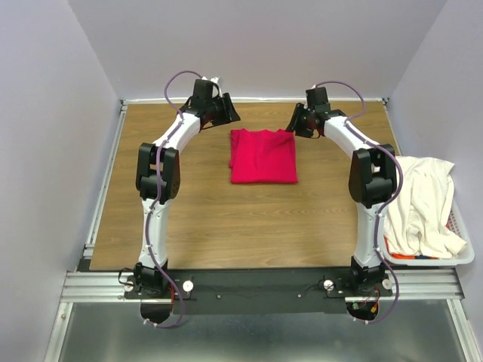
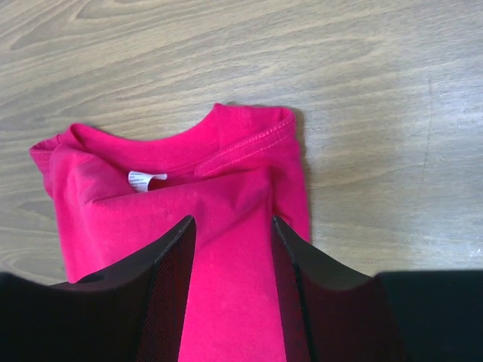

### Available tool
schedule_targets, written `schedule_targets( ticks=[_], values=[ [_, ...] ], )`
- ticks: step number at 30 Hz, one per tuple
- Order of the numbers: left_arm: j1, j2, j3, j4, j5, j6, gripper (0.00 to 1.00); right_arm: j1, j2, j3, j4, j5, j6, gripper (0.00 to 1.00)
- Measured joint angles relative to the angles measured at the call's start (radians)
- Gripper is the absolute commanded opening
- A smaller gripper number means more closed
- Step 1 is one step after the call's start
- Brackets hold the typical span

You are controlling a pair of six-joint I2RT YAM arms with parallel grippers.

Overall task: Fold and stack the t-shirts
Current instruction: Fold the tshirt

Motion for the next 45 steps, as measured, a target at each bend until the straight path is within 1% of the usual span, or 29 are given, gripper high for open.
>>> schedule_targets(
  ticks=[5, 8, 12, 13, 20, 21, 23, 24, 26, 27, 28, 29, 30, 32, 37, 45],
  values=[
    [-0.028, 0.103, 0.150, -0.031, -0.061, 0.030, 0.54, 0.000, 0.016, -0.002, 0.013, 0.003, -0.002, 0.50],
    [-0.046, 0.153, 0.200, -0.043, -0.085, 0.042, 0.52, 0.000, 0.019, -0.008, 0.015, 0.011, -0.002, 0.50],
    [-0.065, 0.196, 0.219, -0.063, -0.109, 0.053, 0.51, 0.000, 0.019, -0.008, 0.018, 0.019, -0.002, 0.49],
    [-0.071, 0.204, 0.218, -0.069, -0.116, 0.055, 0.49, 0.000, 0.019, -0.008, 0.019, 0.019, -0.003, 0.49],
    [-0.089, 0.212, 0.198, -0.080, -0.146, 0.063, 0.43, 0.000, 0.025, -0.008, 0.020, 0.019, -0.003, 0.48],
    [-0.089, 0.212, 0.196, -0.080, -0.148, 0.063, 0.40, 0.000, 0.027, -0.008, 0.020, 0.020, -0.003, 0.48],
    [-0.089, 0.212, 0.196, -0.080, -0.149, 0.065, 0.37, 0.000, 0.034, -0.008, 0.021, 0.020, -0.003, 0.48],
    [-0.089, 0.212, 0.196, -0.079, -0.150, 0.065, 0.33, 0.000, 0.038, -0.008, 0.021, 0.020, -0.002, 0.48],
    [-0.089, 0.212, 0.196, -0.079, -0.150, 0.066, 0.27, 0.000, 0.046, -0.008, 0.021, 0.019, -0.003, 0.48],
    [-0.089, 0.212, 0.196, -0.079, -0.150, 0.066, 0.19, 0.000, 0.048, -0.008, 0.021, 0.019, -0.002, 0.48],
    [-0.089, 0.212, 0.196, -0.079, -0.150, 0.066, 0.16, 0.000, 0.052, -0.008, 0.021, 0.019, -0.003, 0.48],
    [-0.089, 0.212, 0.196, -0.079, -0.150, 0.069, 0.09, 0.000, 0.055, -0.008, 0.021, 0.020, -0.003, 0.48],
    [-0.089, 0.212, 0.196, -0.078, -0.150, 0.068, 0.05, 0.000, 0.056, -0.008, 0.021, 0.020, -0.003, 0.48],
    [-0.089, 0.210, 0.188, -0.070, -0.150, 0.068, 0.01, 0.000, 0.057, -0.007, 0.022, 0.020, -0.002, 0.48],
    [-0.089, 0.170, 0.109, -0.036, -0.150, 0.063, 0.00, 0.000, 0.061, -0.003, 0.023, 0.021, -0.002, 0.48],
    [-0.089, 0.038, -0.010, 0.020, -0.151, 0.037, 0.00, 0.000, 0.072, 0.026, 0.024, 0.021, 0.006, 0.47]
  ],
)
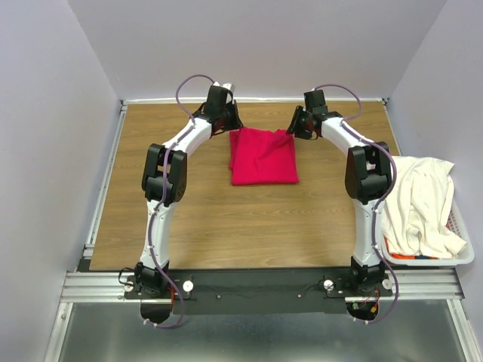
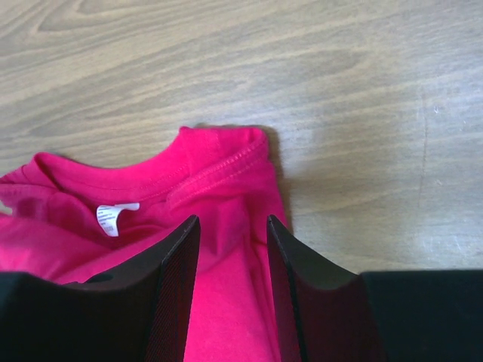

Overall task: Fold and stack the t-shirts
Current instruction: Fold the tshirt

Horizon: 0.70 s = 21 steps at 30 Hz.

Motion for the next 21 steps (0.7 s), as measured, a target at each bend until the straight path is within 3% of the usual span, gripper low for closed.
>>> schedule_targets(
  ticks=[12, 18, 21],
  values=[
    [0.001, -0.048, -0.056, 0.042, -0.011, -0.013, 0.00, 0.011, 0.054, 0.023, 0.002, 0.000, 0.035, 0.44],
    [0.008, -0.048, -0.071, 0.042, -0.021, -0.014, 0.00, 0.012, 0.066, 0.032, 0.002, -0.001, 0.058, 0.34],
    [0.010, -0.048, -0.071, 0.045, -0.023, -0.014, 0.00, 0.012, 0.067, 0.043, 0.003, -0.001, 0.072, 0.22]
  ],
)
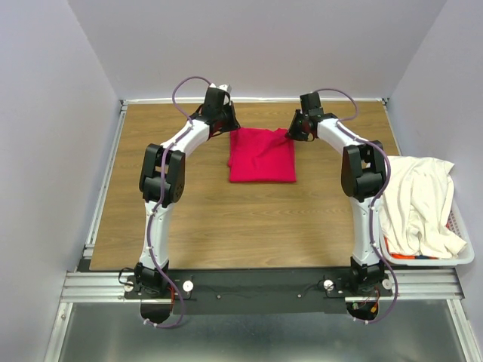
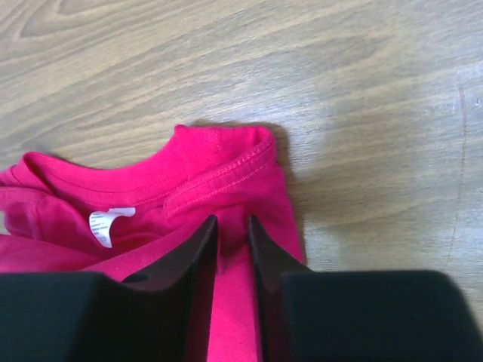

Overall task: Fold and stack the t-shirts
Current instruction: Fold the tshirt

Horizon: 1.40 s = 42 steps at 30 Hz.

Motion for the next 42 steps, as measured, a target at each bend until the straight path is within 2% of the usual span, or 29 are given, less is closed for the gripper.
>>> schedule_targets(
  ticks=[2, 3, 5, 13, 22, 30, 32, 34, 36, 37, 39, 40, 42],
  values=[
    [0.002, 0.000, 0.000, 0.000, 0.000, 0.000, 0.00, 0.000, 0.000, 0.000, 0.001, 0.000, 0.011, 0.13],
    [0.003, 0.000, 0.000, 0.001, 0.000, 0.000, 0.00, 0.000, 0.000, 0.000, 0.000, 0.000, 0.018, 0.06],
    [0.003, 0.000, 0.000, 0.002, -0.001, 0.000, 0.00, 0.000, 0.000, 0.000, 0.000, 0.000, 0.025, 0.00],
    [0.014, -0.012, -0.034, 0.011, -0.005, 0.000, 0.00, 0.000, -0.019, -0.038, 0.005, 0.029, 0.052, 0.00],
    [0.030, -0.027, -0.057, 0.020, -0.008, -0.008, 0.00, 0.002, -0.124, -0.066, 0.006, 0.087, 0.062, 0.00],
    [0.048, -0.014, -0.007, 0.018, -0.007, -0.011, 0.00, 0.006, -0.097, -0.016, 0.008, 0.113, 0.062, 0.01],
    [0.053, -0.003, 0.020, 0.018, -0.007, -0.011, 0.00, 0.006, -0.071, 0.009, 0.012, 0.118, 0.062, 0.07],
    [0.059, 0.008, 0.040, 0.021, -0.007, -0.011, 0.29, 0.006, -0.033, 0.051, 0.015, 0.121, 0.060, 0.29],
    [0.065, 0.016, 0.050, 0.024, -0.007, -0.006, 0.39, 0.006, -0.010, 0.075, 0.014, 0.123, 0.055, 0.47],
    [0.068, 0.022, 0.056, 0.026, -0.007, -0.005, 0.49, 0.006, 0.011, 0.095, 0.014, 0.127, 0.040, 0.59],
    [0.078, 0.028, 0.059, 0.029, -0.008, -0.001, 0.57, 0.006, 0.021, 0.104, 0.014, 0.132, 0.025, 0.72],
    [0.084, 0.030, 0.059, 0.029, -0.008, -0.001, 0.60, 0.006, 0.022, 0.104, 0.011, 0.137, 0.023, 0.73],
    [0.102, 0.030, 0.056, 0.034, -0.008, 0.000, 0.61, 0.005, 0.018, 0.104, 0.014, 0.146, 0.011, 0.73]
  ],
)
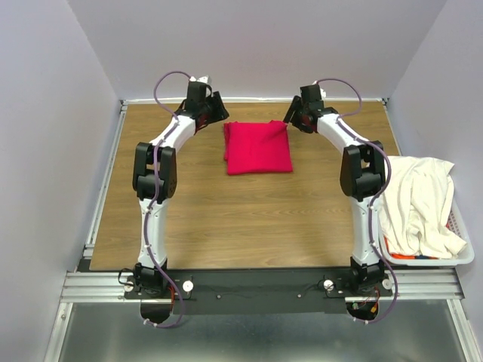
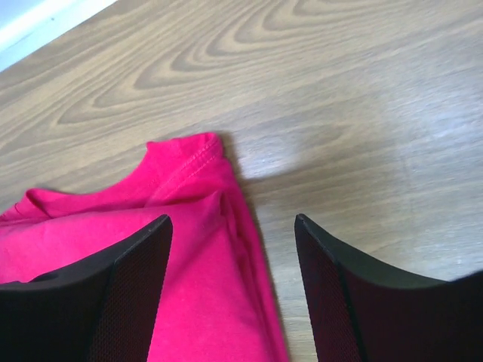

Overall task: Fold and stack the t-shirts
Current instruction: Fold the tshirt, then neatly place the folded tshirt to the corner

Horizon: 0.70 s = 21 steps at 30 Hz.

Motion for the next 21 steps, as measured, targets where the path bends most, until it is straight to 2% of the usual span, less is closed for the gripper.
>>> schedule_targets(
  ticks=[3, 4, 5, 6, 13, 21],
  values=[
    [0.026, -0.014, -0.033, 0.017, -0.003, 0.000, 0.54, -0.002, -0.013, -0.011, 0.004, 0.008, -0.011, 0.62],
    [0.030, -0.020, -0.048, 0.020, -0.005, 0.000, 0.47, -0.002, -0.032, -0.030, 0.002, 0.009, -0.013, 0.57],
    [0.035, -0.032, -0.071, 0.024, -0.014, 0.000, 0.45, -0.002, -0.043, -0.041, 0.000, 0.009, -0.017, 0.54],
    [0.037, -0.050, -0.101, 0.024, -0.022, 0.000, 0.33, 0.000, -0.058, -0.059, 0.001, 0.009, -0.017, 0.46],
    [-0.033, -0.122, -0.191, 0.042, -0.041, -0.011, 0.04, 0.066, -0.119, -0.098, 0.007, 0.006, -0.034, 0.43],
    [-0.097, -0.103, -0.199, 0.061, -0.039, -0.015, 0.01, 0.116, -0.088, -0.098, 0.008, -0.024, -0.038, 0.43]
  ],
)
